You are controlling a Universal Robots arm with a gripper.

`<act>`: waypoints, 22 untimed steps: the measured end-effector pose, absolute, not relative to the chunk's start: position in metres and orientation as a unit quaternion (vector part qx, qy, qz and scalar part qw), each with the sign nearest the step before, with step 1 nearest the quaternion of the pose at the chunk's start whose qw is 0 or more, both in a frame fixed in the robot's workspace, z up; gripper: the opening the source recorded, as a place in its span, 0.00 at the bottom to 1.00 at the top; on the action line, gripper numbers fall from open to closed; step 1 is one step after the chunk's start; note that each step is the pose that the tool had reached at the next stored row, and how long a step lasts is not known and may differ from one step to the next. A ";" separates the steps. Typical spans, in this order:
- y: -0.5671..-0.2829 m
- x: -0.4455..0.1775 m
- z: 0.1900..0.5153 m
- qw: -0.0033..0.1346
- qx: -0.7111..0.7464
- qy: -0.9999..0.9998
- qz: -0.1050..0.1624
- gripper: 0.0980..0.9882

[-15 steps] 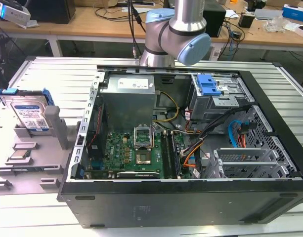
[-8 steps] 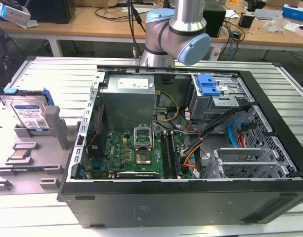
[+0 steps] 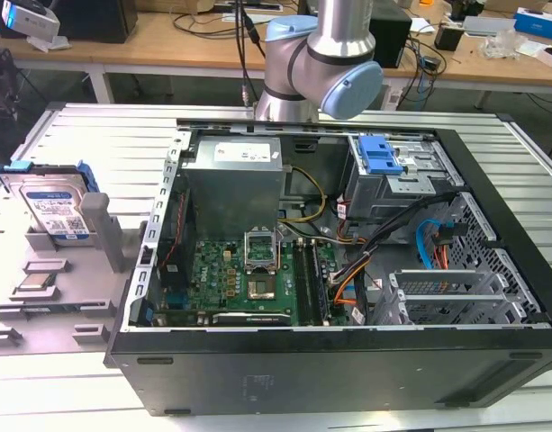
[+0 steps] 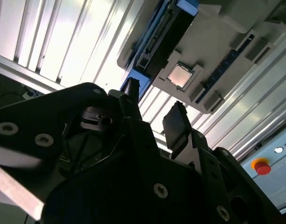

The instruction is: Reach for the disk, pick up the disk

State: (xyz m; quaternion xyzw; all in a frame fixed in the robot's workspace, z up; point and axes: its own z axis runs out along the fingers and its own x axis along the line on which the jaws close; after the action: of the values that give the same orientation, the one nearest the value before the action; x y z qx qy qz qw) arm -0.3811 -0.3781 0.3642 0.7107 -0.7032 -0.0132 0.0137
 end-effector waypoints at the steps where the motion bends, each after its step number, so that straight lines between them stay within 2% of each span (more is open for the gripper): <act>1: -0.378 -0.381 0.364 0.014 0.711 -0.703 -0.013 0.43; 22: -0.378 -0.381 0.345 0.014 0.711 -0.703 -0.013 0.43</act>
State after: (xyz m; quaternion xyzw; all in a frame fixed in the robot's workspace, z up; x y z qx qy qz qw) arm -0.3811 -0.3779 0.3451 0.7108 -0.7032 -0.0132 0.0137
